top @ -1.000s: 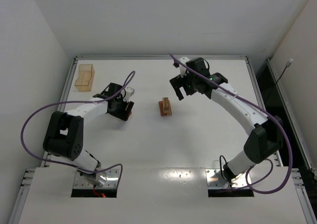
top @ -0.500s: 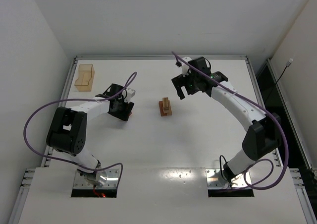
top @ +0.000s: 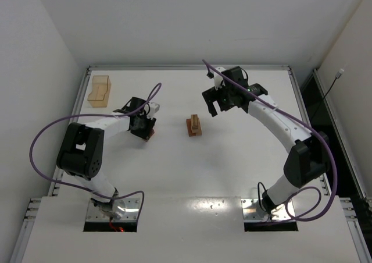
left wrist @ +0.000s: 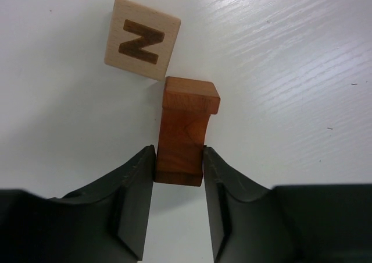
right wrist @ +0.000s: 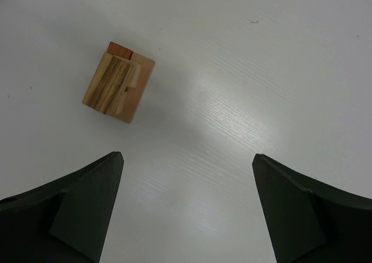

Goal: Build the wood block tower

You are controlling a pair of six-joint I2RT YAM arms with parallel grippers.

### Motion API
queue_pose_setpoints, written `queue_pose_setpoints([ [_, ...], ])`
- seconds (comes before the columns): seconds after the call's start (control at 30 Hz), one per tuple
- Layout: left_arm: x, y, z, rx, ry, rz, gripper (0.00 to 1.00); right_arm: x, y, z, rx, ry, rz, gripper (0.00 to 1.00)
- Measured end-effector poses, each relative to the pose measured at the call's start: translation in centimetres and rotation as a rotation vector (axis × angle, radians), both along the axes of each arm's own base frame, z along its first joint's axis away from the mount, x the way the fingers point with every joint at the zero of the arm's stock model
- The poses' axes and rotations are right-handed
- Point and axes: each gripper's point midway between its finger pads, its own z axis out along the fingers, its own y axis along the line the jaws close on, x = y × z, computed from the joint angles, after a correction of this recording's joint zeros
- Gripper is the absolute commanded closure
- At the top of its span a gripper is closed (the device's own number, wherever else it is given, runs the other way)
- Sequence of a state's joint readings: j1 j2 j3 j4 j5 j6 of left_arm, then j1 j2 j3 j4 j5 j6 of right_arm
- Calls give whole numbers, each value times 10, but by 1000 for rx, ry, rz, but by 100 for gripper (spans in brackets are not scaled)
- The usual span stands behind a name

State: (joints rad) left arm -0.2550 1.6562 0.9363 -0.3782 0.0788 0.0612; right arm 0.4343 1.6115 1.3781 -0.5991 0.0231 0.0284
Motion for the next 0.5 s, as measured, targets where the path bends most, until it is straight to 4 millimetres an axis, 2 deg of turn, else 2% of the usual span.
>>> queue_pose_setpoints([
  [0.07, 1, -1, 1, -4, -3, 2, 74, 0, 0, -1, 0, 2, 1, 9],
  [0.13, 2, -1, 2, -7, -5, 3, 86, 0, 0, -1, 0, 3, 1, 11],
  [0.17, 3, -1, 2, -7, -5, 4, 86, 0, 0, -1, 0, 3, 1, 11],
  [0.3, 6, -4, 4, -15, -8, 4, 100, 0, 1, -1, 2, 3, 2, 12],
  [0.43, 3, -11, 10, -75, 20, -12, 100, 1, 2, -1, 14, -13, 5, 13],
  [0.5, 1, -19, 19, -155, 43, -35, 100, -2, 1, -3, 19, -28, 8, 13],
])
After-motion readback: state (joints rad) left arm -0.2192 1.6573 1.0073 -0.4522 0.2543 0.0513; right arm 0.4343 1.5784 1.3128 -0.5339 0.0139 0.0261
